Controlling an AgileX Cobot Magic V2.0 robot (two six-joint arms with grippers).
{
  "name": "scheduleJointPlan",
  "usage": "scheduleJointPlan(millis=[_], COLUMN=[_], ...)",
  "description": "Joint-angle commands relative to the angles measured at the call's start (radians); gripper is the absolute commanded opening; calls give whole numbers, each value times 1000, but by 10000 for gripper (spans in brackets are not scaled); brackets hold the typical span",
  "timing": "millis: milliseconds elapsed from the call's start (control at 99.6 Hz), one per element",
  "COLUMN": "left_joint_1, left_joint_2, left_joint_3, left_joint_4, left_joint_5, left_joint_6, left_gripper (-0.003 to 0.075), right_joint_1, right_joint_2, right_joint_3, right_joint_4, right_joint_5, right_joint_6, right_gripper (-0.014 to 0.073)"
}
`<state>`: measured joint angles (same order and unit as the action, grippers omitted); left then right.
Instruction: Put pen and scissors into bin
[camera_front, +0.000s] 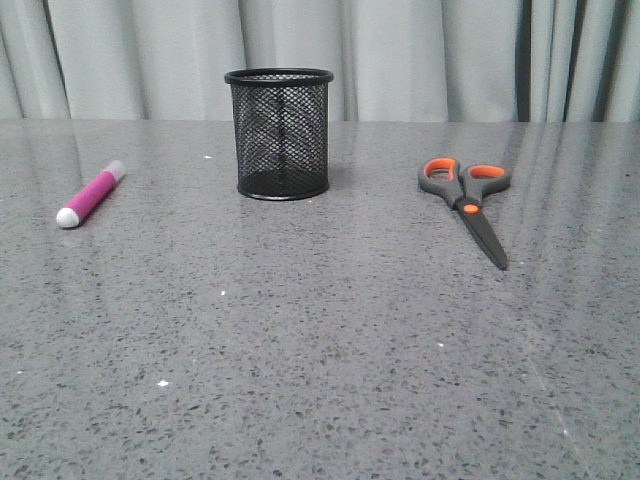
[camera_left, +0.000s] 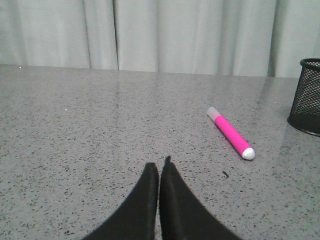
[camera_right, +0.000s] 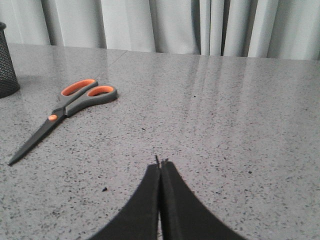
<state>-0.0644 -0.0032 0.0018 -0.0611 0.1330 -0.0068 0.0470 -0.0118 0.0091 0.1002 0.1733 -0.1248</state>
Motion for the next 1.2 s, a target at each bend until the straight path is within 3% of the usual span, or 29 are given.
scheduleJointPlan(millis=[0,492,692,923,1194], left_joint_1=[3,3,3,3,3], left_joint_2=[-26,-26,-26,-9,177], left_joint_3=[23,19,6,-98,-322], left_joint_4=[-25,-558,-690,-629,-389], left_joint_5=[-82,-145,-141,-29,158], left_joint_6=[-11,-11,-11,7,7], left_gripper=[-22,-22,-22,-22,-22], right_joint_1=[-6,-6,-6,-6,-6], right_joint_2=[-16,-16,-16,22,268], right_joint_3=[19,17,15,-37,-191], right_joint_4=[40,515,551,551,511], right_joint_5=[-90,-194,-182,-70,53], right_joint_6=[-2,-2,-2,-2,-2], right_gripper=[-57,-57,-57,-46,-47])
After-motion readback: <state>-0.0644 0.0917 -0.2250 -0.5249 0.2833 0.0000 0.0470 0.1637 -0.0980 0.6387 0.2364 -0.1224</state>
